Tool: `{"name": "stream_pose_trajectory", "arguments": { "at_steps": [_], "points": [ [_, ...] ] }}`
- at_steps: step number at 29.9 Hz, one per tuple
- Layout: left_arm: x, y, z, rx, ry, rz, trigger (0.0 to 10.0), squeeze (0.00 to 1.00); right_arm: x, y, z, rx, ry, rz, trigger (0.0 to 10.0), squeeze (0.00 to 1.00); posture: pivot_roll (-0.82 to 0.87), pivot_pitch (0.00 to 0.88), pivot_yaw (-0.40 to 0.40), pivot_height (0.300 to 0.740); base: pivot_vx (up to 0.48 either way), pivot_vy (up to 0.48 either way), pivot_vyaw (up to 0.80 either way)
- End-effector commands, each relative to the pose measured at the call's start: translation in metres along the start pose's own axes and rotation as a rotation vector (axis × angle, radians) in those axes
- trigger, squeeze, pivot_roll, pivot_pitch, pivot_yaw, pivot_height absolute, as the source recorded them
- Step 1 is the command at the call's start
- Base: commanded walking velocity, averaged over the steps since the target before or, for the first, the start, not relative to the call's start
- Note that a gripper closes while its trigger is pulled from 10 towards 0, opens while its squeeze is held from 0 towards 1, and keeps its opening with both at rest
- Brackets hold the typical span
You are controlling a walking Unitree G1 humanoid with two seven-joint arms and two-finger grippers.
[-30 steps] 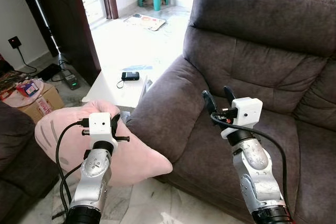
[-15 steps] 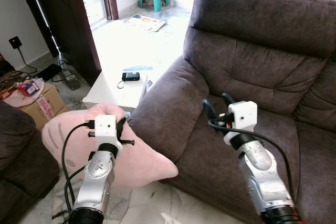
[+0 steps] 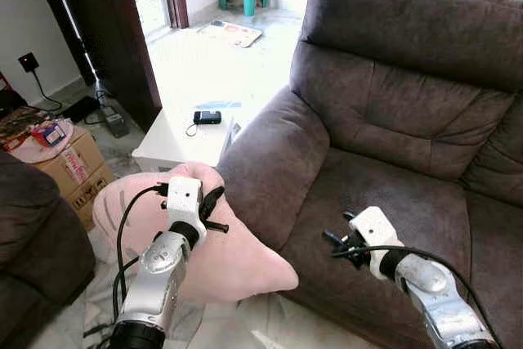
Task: Move the pillow to the sofa from floor
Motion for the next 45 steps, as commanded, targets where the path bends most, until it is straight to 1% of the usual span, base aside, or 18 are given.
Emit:
{"name": "stream_pose_trajectory", "arguments": {
  "at_steps": [1, 3, 4, 6, 8, 12, 17, 19, 22, 24, 27, 32, 36, 38, 41, 42, 45],
  "points": [
    [0.031, 0.057, -0.009, 0.172, -0.146, -0.003, 10.0, 0.00, -0.007, -0.009, 0.001, -0.038, 0.041, 0.010, 10.0, 1.00, -0.02, 0.000, -0.018, 0.740, 0.000, 0.000, 0.00],
    [0.041, 0.062, -0.009, 0.177, -0.203, 0.000, 10.0, 0.00, -0.008, -0.010, 0.001, -0.044, 0.049, 0.008, 10.0, 1.00, -0.02, 0.000, -0.015, 0.740, 0.000, 0.000, 0.00],
    [0.041, 0.062, -0.009, 0.177, -0.203, 0.000, 10.0, 0.00, -0.008, -0.010, 0.001, -0.044, 0.049, 0.008, 10.0, 1.00, -0.02, 0.000, -0.015, 0.740, 0.000, 0.000, 0.00],
    [0.047, 0.065, -0.009, 0.180, -0.228, 0.000, 10.0, 0.00, -0.013, -0.011, 0.001, -0.047, 0.086, 0.012, 10.0, 1.00, -0.03, 0.000, -0.011, 0.740, 0.000, 0.000, 0.00],
    [0.047, 0.064, -0.009, 0.178, -0.227, 0.002, 10.0, 0.00, -0.017, -0.012, 0.002, -0.053, 0.112, 0.018, 10.0, 1.00, -0.03, 0.000, -0.010, 0.740, 0.000, 0.000, 0.00],
    [0.048, 0.062, -0.009, 0.166, -0.232, 0.000, 10.0, 0.00, -0.018, -0.015, 0.005, -0.059, 0.124, 0.016, 10.0, 1.00, -0.03, 0.000, -0.008, 0.740, 0.000, 0.000, 0.00],
    [0.049, 0.063, -0.008, 0.161, -0.244, -0.001, 10.0, 0.00, -0.023, -0.017, 0.009, -0.067, 0.181, 0.032, 10.0, 1.00, -0.03, 0.000, -0.007, 0.740, 0.000, 0.000, 0.00],
    [0.052, 0.066, -0.009, 0.166, -0.260, -0.004, 10.0, 0.00, -0.027, -0.024, 0.014, -0.103, 0.224, 0.051, 10.0, 1.00, -0.03, 0.000, -0.006, 0.740, 0.000, 0.000, 0.00],
    [0.055, 0.068, -0.009, 0.168, -0.278, -0.005, 10.0, 0.00, -0.027, -0.029, 0.014, -0.126, 0.225, 0.063, 10.0, 1.00, -0.03, 0.000, -0.007, 0.740, 0.000, 0.000, 0.00],
    [0.061, 0.070, -0.008, 0.166, -0.318, -0.012, 10.0, 0.00, -0.031, -0.039, 0.016, -0.171, 0.248, 0.087, 10.0, 0.00, -0.03, 0.000, -0.007, 0.740, 0.000, 0.000, 0.00],
    [0.062, 0.072, -0.007, 0.167, -0.328, -0.015, 10.0, 0.00, -0.029, -0.048, 0.015, -0.208, 0.221, 0.089, 10.0, 0.00, -0.02, 0.000, -0.006, 0.740, 0.000, 0.000, 0.00],
    [0.063, 0.074, -0.007, 0.168, -0.339, -0.016, 10.0, 0.00, -0.030, -0.053, 0.015, -0.228, 0.217, 0.081, 10.0, 0.00, -0.02, 0.000, -0.005, 0.740, 0.000, 0.000, 0.00],
    [0.069, 0.079, -0.005, 0.174, -0.378, -0.019, 10.0, 0.00, -0.023, -0.065, 0.011, -0.281, 0.148, 0.077, 10.0, 0.00, -0.02, 0.000, -0.008, 0.740, 0.000, 0.000, 0.00],
    [0.070, 0.079, -0.005, 0.176, -0.381, -0.018, 10.0, 0.00, -0.023, -0.066, 0.010, -0.282, 0.142, 0.081, 10.0, 0.00, -0.01, 0.000, -0.010, 0.740, 0.000, 0.000, 0.00],
    [0.071, 0.080, -0.005, 0.178, -0.387, -0.021, 10.0, 0.00, -0.028, -0.066, 0.008, -0.279, 0.159, 0.063, 10.0, 0.00, -0.02, 0.000, -0.010, 0.740, 0.000, 0.000, 0.00],
    [0.072, 0.081, -0.005, 0.180, -0.390, -0.020, 10.0, 0.00, -0.027, -0.063, 0.007, -0.265, 0.147, 0.048, 10.0, 1.00, -0.01, 0.000, -0.012, 0.740, 0.000, 0.000, 0.00],
    [0.073, 0.082, -0.005, 0.179, -0.396, -0.019, 10.0, 0.00, -0.025, -0.063, 0.007, -0.270, 0.141, 0.060, 10.0, 1.00, -0.01, 0.000, -0.013, 0.740, 0.000, 0.000, 0.00]
  ]
}}
Point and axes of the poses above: a point about 5 cm out from each wrist's last joint towards the gripper, its own z axis pointing back from the gripper into the wrist, its own y axis along the axis of the wrist's last joint, x = y × z, the point moved 6 cm from there along -z, pointing out of the wrist towards the gripper, and after that the axes turned 3 degrees about -z, right-handed, at the moved point
